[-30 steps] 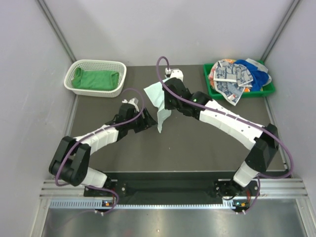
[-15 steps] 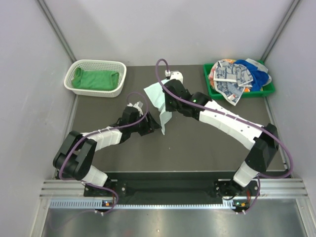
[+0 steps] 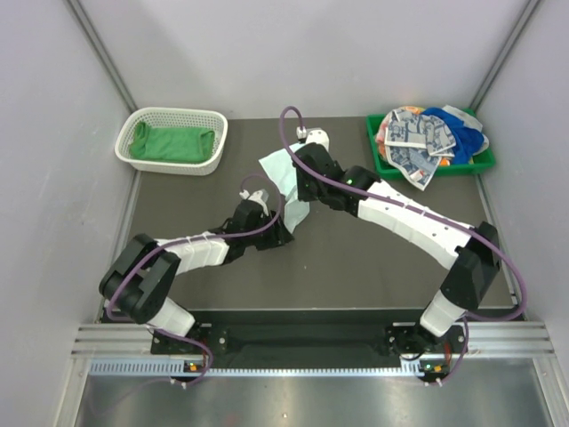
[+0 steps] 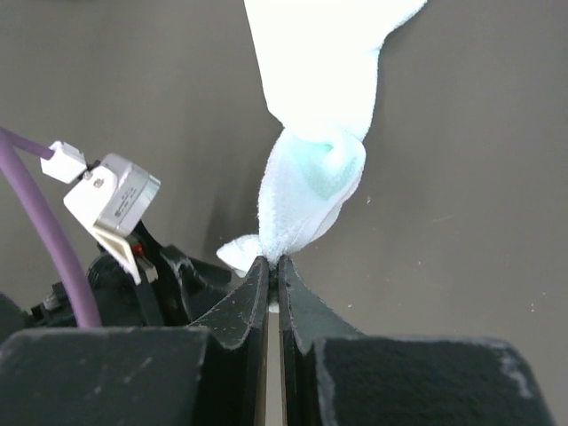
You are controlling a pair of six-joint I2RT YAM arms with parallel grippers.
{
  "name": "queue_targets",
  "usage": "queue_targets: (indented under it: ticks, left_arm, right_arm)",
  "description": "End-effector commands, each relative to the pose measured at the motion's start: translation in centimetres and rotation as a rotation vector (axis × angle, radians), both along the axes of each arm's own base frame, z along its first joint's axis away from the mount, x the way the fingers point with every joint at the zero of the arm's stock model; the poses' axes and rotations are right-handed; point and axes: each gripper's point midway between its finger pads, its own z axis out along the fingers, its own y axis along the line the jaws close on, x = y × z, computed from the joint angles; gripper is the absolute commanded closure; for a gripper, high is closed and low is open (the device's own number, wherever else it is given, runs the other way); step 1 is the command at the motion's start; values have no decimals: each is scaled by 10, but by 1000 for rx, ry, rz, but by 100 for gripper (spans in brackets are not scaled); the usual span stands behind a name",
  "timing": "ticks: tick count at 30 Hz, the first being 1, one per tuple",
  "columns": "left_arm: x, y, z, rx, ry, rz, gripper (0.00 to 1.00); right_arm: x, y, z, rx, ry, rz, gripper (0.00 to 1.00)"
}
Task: Fold and stack the towels
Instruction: Flatten out the crumpled towel
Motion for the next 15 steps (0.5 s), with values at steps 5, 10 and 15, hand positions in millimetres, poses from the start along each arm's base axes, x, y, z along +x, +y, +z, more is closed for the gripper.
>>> queue_targets:
  ticks: [5, 10, 15]
  left_arm:
    - [40, 28, -5, 182, -104, 159, 44]
    - [41, 19, -3, 143, -135, 120, 45]
    - [45, 15, 3, 103, -202, 106, 48]
  right_arm:
    - [6, -1, 13, 27, -34, -6, 100]
    - [5, -2, 12, 26, -38, -4, 100]
    - [6, -4, 10, 26, -38, -8, 100]
